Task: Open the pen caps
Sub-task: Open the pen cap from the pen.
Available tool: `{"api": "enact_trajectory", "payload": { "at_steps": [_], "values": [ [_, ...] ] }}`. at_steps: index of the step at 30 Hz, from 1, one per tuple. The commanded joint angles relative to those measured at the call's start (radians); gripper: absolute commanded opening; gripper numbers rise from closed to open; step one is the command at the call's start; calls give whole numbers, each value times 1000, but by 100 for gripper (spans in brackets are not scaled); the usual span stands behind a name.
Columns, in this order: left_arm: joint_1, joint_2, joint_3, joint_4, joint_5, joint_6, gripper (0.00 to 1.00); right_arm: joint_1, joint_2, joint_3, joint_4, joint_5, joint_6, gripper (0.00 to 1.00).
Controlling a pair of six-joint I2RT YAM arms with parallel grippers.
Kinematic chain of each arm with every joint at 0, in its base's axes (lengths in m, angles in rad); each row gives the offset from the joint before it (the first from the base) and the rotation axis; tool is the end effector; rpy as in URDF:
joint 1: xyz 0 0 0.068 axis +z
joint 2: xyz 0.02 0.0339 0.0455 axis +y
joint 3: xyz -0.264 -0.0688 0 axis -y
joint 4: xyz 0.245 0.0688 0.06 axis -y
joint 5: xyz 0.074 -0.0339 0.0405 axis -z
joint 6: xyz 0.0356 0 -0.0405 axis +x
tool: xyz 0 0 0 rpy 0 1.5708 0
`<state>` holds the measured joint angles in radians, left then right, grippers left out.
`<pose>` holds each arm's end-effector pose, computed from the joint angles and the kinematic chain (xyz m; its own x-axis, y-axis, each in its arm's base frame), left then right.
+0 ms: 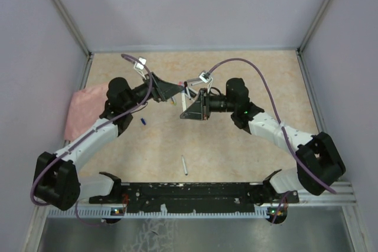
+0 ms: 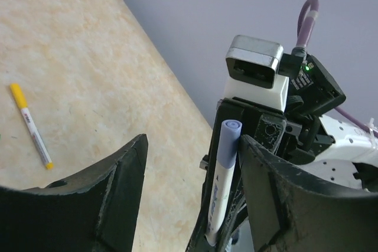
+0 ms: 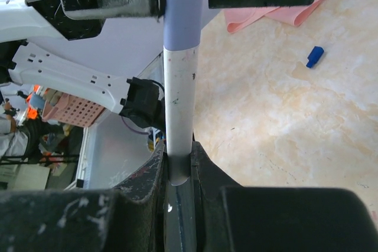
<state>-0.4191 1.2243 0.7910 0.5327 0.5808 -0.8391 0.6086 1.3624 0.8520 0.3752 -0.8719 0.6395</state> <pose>0.2489 -0.1323 0.3237 -0.5636 -0.4299 -0.7053 0.6280 0.3317 -0.7040 0.2342 0.1964 0.2914 -0.6797 -0.0056 -0.7335 -0.7285 0.1215 0.6741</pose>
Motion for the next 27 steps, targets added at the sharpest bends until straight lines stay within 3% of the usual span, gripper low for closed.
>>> {"api": "enact_trajectory", "payload": {
  "at_steps": [1, 16, 18, 22, 24, 27],
  "values": [
    [5, 42, 53, 87, 118, -62, 63, 7, -14, 15, 56, -32, -7, 0],
    [3, 107, 75, 167, 219, -92, 34, 7, 10, 30, 41, -58, -22, 0],
    [4, 114, 77, 177, 228, -95, 27, 6, 12, 30, 38, -60, -25, 0],
    [4, 121, 78, 199, 235, -98, 3, 6, 12, 31, 25, -59, -34, 0],
    [4, 119, 74, 202, 228, -93, 0, 6, 10, 33, 16, -53, -37, 0],
    [5, 106, 59, 202, 206, -78, 0, 5, 0, 33, 17, -33, -36, 19]
  ]
}}
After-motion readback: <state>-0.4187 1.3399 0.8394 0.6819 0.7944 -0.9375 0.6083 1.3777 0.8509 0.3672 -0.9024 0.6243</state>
